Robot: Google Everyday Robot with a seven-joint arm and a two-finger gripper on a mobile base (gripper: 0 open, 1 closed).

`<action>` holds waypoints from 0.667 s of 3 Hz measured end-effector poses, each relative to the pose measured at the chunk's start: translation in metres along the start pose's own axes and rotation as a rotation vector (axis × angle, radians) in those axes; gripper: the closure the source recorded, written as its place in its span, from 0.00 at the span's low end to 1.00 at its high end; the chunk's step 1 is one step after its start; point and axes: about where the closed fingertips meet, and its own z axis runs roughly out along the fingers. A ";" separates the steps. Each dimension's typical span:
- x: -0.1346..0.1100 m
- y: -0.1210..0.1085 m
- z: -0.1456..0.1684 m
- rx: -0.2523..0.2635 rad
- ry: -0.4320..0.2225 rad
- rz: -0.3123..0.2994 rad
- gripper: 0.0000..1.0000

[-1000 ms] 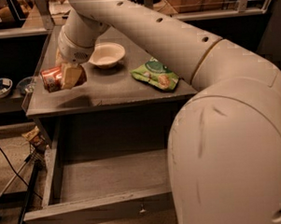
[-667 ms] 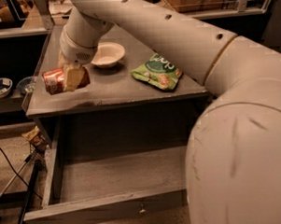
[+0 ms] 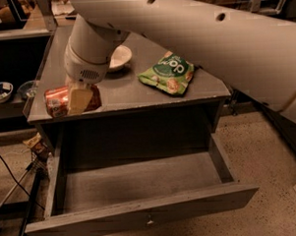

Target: Place coke can into top drawer

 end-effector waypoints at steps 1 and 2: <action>0.004 0.033 -0.002 -0.006 0.008 0.067 1.00; 0.006 0.031 0.002 -0.004 0.006 0.067 1.00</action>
Offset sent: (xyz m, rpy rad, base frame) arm -0.0144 -0.0082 -0.0101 0.0249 0.0244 -0.0555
